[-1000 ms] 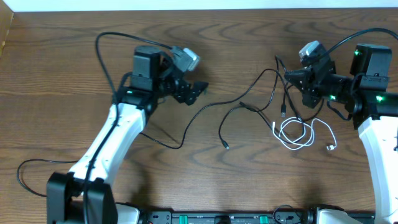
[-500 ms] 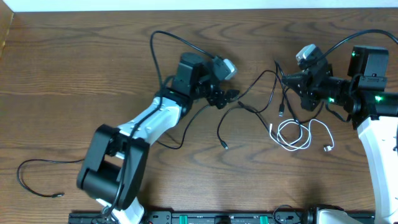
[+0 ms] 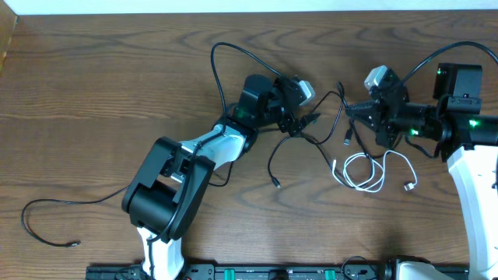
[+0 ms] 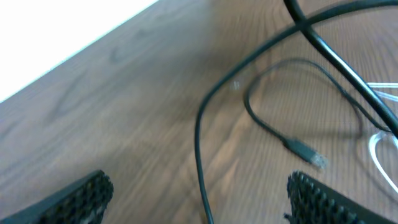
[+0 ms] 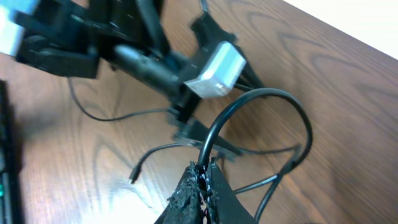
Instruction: Untangle cables
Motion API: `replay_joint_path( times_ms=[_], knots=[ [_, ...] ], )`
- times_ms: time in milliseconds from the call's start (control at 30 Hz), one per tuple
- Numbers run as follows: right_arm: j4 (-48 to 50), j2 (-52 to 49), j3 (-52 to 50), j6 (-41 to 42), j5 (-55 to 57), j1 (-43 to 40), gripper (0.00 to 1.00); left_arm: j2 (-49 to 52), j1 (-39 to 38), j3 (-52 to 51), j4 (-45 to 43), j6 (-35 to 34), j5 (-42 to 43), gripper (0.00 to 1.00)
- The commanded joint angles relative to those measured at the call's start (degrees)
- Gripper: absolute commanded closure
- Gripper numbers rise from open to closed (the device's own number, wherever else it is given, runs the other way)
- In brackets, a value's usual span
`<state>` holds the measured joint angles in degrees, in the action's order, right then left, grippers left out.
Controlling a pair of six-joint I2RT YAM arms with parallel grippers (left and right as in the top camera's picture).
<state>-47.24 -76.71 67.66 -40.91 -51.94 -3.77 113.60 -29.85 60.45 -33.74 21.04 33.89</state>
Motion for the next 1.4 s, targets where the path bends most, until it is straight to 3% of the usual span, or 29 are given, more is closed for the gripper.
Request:
replay_joint_path(
  times_ms=[0,333,800,933,1167,1367],
  knots=[
    [-1.09,1.05,0.04,-1.86,-7.41,0.5,0.99,1.44,-0.26,0.0,-2.49,0.37,-0.31,0.09],
    [-2.08,1.05,0.04,-1.88,-23.34,0.5,0.99,1.88,-2.23,0.0,-4.87,0.37,-0.28,0.1],
    [-2.01,1.05,0.04,-2.49,-22.73,2.91,0.99,2.12,-4.52,0.0,-3.04,0.37,-0.33,0.13],
    [-2.19,1.07,0.04,-1.86,-15.43,2.91,0.99,2.14,-4.52,0.0,-0.66,0.37,-1.9,0.14],
    [-2.16,1.05,0.04,12.22,13.0,2.93,0.99,2.14,-4.42,0.0,0.26,0.37,-11.19,0.19],
    [-5.81,1.03,0.04,8.9,15.87,4.04,0.98,2.14,-4.42,0.0,0.22,0.35,-11.47,0.19]
  ],
)
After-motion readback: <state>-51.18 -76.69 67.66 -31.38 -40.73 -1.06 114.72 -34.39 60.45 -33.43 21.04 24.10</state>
